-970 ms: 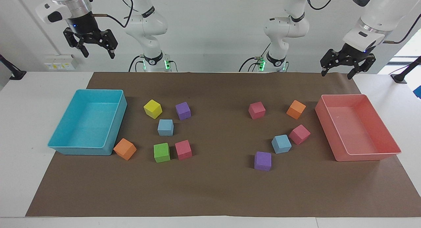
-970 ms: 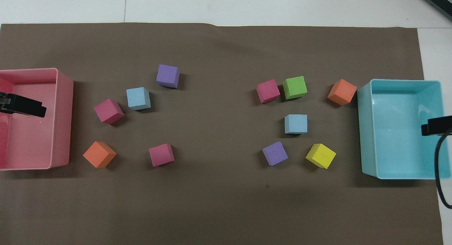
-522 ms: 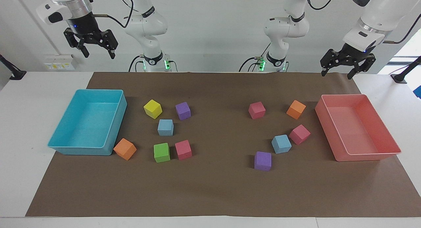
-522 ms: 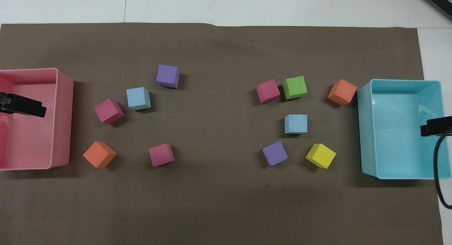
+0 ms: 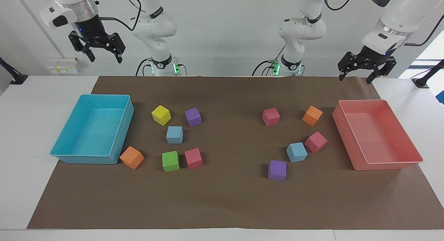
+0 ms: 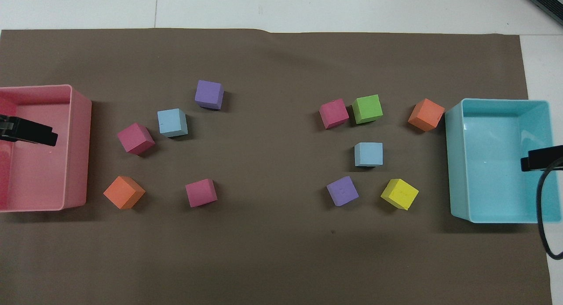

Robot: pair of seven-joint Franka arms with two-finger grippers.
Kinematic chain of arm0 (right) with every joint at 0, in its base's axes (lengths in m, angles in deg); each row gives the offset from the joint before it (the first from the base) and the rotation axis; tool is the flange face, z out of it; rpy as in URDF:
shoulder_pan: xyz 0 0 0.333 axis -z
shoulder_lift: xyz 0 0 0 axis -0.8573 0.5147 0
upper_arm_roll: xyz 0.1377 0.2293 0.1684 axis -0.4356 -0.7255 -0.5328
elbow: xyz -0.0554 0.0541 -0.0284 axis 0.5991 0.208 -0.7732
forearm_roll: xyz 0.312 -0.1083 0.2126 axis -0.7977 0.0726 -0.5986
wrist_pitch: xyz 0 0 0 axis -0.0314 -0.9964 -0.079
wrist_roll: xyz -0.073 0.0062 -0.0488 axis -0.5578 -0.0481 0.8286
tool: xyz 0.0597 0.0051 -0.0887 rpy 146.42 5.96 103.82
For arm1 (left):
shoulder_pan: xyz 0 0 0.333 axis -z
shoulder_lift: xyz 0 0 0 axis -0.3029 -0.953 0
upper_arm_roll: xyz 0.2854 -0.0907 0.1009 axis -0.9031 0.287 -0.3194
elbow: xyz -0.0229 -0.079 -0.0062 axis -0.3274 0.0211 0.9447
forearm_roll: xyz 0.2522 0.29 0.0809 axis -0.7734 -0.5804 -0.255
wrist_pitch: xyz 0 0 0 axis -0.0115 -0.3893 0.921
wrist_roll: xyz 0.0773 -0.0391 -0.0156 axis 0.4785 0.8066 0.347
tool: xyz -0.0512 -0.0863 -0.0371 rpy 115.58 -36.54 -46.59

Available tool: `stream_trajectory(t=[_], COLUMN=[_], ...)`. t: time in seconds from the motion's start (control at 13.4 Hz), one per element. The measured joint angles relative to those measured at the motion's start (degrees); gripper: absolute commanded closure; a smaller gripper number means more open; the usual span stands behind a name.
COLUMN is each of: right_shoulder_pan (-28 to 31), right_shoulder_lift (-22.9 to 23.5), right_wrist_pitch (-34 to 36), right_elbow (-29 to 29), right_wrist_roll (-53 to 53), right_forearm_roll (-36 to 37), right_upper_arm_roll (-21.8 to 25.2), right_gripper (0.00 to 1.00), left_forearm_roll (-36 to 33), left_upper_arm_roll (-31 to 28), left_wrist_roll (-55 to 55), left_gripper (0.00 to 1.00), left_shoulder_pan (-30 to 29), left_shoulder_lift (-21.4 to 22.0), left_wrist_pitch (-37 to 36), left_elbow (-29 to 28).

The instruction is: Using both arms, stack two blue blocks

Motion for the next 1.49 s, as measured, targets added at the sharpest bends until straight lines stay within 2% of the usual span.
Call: stream_trajectory(t=[1.04,1.49], right_shoulder_pan=[-0.01,-3.42], right_shoulder_lift=[-0.02,0.15], right_wrist_pitch=[-0.21,-9.44], right_elbow=[-2.13,-8.86], right_wrist_roll=[0.0,0.0], right_forearm_roll=[0.0,-0.04], right_upper_arm_roll=[-0.02,-0.47], right_gripper=[0.0,0.0], left_forearm_roll=[0.0,0.0], left_upper_arm_roll=[0.0,0.0], left_wrist_roll=[0.0,0.0], left_gripper=[0.0,0.0], left_shoulder_pan=[0.0,0.0], left_shoulder_lift=[0.0,0.0], left_wrist_pitch=[-0.01,-0.02], left_elbow=[0.0,0.0])
